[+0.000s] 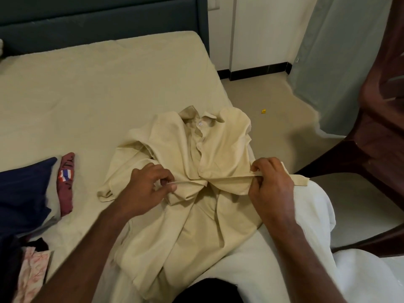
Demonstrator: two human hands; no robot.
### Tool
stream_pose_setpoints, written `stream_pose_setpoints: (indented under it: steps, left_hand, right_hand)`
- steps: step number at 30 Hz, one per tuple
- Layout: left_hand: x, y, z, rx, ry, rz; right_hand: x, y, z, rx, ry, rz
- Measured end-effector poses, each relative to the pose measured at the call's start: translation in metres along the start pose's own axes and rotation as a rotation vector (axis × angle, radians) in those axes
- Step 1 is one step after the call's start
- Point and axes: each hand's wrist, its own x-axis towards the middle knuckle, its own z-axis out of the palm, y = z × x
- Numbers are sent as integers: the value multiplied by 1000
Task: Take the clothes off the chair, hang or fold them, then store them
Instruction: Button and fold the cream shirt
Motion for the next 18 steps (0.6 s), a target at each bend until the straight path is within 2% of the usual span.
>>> stream_pose_setpoints:
  steps: [4, 6, 8, 11, 13, 14, 15, 16, 17, 18]
  left_hand:
    - [2, 14, -19, -410, -50, -10]
    - [6, 14, -32, -558, -87, -10]
    - [13, 7, -46, -601, -161, -32]
    - [28, -6, -65, -531, -328, -127]
    - [41, -9, -75, -414, -494, -190]
    - [51, -10, -79, -305, -527, -183]
    - [62, -9, -85, -202, -487, -159]
    - [75, -9, -90, -130, -373, -133]
    - [89, -7, -96, -81, -209, -113]
    - [104, -4, -104, -41, -7, -103]
  right_hand:
    - [11, 12, -13, 57, 55, -33]
    - [25, 16, -25, 189, 21, -76]
    - [47, 18, -40, 342, -106, -26]
    - [82, 18, -51, 357, -386, 65]
    - [105, 15, -52, 423, -615, 116]
    - [116, 13, -52, 466, -746, 141]
    - [128, 10, -51, 466, -872, 147]
    - [140, 7, -49, 407, -960, 127]
    - [153, 4, -46, 317, -965, 86]
    - [167, -2, -40, 230, -856, 34]
